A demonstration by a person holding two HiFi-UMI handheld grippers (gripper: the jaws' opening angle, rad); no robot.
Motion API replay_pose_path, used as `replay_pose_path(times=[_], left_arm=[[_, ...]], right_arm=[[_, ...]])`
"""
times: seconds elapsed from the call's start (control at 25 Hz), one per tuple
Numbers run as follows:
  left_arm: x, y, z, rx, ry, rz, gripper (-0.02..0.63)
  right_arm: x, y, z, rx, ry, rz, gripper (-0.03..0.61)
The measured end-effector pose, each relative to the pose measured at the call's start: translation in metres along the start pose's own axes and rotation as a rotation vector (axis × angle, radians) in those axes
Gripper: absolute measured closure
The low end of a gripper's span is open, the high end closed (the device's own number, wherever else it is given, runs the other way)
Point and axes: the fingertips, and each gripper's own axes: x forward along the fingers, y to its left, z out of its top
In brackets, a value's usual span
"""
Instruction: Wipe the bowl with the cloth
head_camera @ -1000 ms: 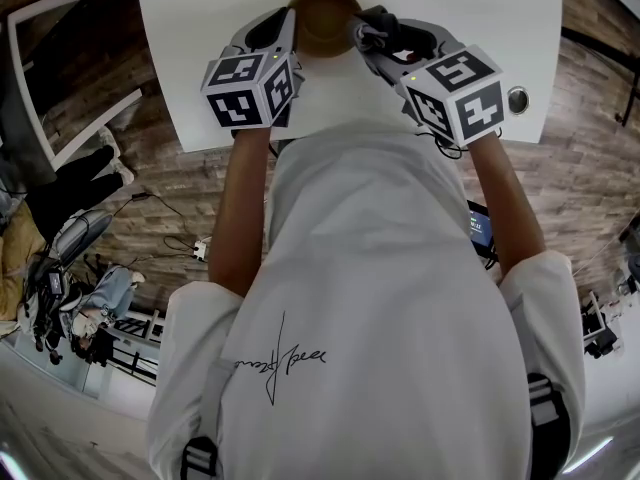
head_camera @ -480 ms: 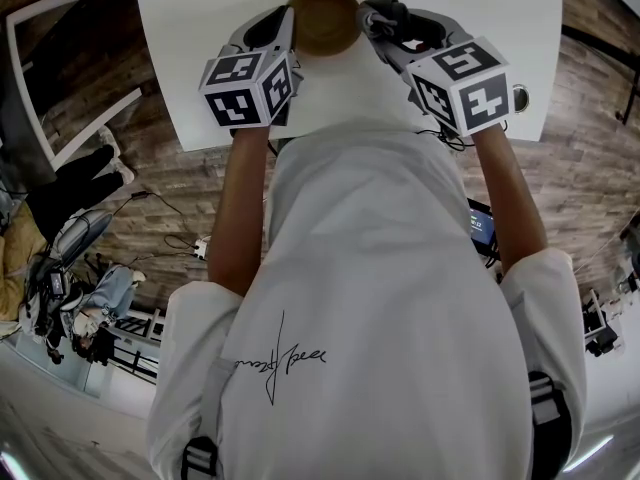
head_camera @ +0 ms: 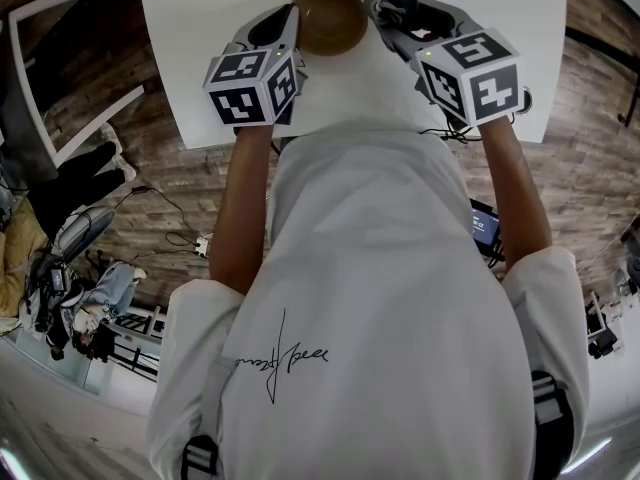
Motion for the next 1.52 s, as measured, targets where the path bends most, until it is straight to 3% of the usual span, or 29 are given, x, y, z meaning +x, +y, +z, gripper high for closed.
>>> replay_pose_path(times=[1.04,1.52], left_arm=[[0.001,0.009,0.006,-0.001,0.001,-0.002,0.597],[-0.004,0.007,0.005,-0.007,-0.005,-0.006,0.598]], right_arm=[[0.027,0.002,0.031,-0.074,0.024,0.021,0.399],[0.03,0.01,0.041,-0.21,0.06,0.012,0.399]])
